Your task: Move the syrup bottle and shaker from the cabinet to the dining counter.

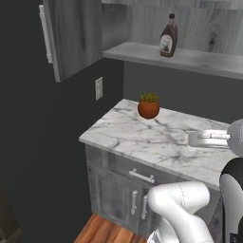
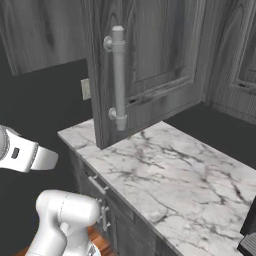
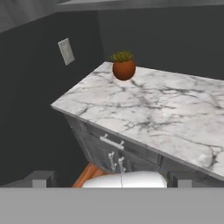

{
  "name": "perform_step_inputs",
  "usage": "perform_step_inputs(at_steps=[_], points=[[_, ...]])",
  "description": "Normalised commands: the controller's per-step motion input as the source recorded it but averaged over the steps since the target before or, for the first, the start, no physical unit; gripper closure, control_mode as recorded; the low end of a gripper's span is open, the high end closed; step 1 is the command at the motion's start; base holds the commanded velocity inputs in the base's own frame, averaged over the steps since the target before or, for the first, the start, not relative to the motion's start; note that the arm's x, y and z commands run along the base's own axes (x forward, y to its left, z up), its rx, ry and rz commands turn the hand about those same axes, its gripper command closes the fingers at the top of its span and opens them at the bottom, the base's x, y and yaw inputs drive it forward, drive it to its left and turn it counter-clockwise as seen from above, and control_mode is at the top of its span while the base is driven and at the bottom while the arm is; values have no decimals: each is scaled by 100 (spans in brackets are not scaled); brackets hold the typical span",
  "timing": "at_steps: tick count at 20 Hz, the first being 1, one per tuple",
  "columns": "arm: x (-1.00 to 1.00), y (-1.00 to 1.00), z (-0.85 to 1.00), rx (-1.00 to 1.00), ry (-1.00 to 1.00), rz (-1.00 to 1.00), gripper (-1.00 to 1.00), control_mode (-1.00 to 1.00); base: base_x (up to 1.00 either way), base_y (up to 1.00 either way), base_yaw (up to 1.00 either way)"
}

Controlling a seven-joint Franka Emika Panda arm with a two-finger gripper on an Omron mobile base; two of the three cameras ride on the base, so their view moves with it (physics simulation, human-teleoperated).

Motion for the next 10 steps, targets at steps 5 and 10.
perform_step_inputs(at_steps=[5,10], points=[[0,0,0,0,0,0,-100,100,52,-3,-1],[0,0,0,0,0,0,-100,100,56,-2,0]])
